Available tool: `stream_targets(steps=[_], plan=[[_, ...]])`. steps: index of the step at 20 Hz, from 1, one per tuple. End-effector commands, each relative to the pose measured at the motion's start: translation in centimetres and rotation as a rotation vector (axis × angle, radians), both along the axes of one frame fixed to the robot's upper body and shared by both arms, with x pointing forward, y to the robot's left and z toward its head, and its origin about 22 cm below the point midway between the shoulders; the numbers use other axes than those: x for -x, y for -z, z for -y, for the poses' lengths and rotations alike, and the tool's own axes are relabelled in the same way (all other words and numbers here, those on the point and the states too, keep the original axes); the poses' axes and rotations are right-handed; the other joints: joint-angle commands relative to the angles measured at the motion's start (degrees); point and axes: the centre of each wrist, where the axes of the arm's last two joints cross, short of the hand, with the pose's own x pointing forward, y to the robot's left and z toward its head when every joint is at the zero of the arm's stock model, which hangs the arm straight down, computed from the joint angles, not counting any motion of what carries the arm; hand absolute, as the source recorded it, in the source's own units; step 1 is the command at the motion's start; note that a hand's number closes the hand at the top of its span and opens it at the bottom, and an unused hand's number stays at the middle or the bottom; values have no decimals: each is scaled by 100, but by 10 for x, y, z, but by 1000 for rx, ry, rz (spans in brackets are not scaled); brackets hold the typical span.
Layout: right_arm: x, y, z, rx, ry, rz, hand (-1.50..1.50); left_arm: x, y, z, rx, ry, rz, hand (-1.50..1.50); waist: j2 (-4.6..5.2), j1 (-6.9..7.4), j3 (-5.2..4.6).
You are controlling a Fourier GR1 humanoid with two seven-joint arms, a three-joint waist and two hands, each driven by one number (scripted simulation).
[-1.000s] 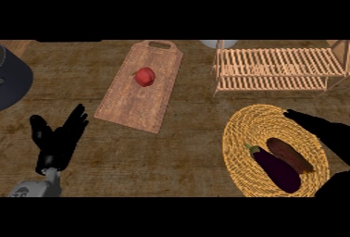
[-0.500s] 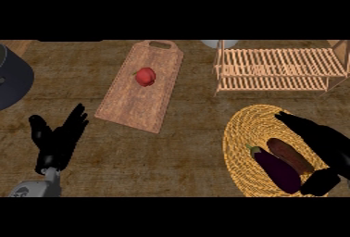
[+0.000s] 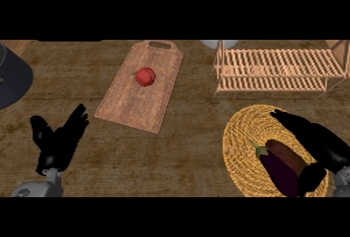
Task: Pick the sweet potato from the placemat and place it in the tiered shelf
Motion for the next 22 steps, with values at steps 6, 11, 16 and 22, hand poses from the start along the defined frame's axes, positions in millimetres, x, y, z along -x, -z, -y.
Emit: stream_targets(steps=[6,11,16,22], plan=[[-3,28,-2,-32,-25,16,-150,3,15,12,22,-19,-91,0,56,-16,-7],[-2,27,-5,220,-277,-131,150,8,12,3,20,14,-92,0,60,73,-8],[7,54,-23,-1,-232,-94,150,5,10,-7,10,-6,-94,0,55,-13,-5],[-1,36,-46,-126,-195,-65,150,3,8,-14,9,3,-86,0,53,-33,-11]])
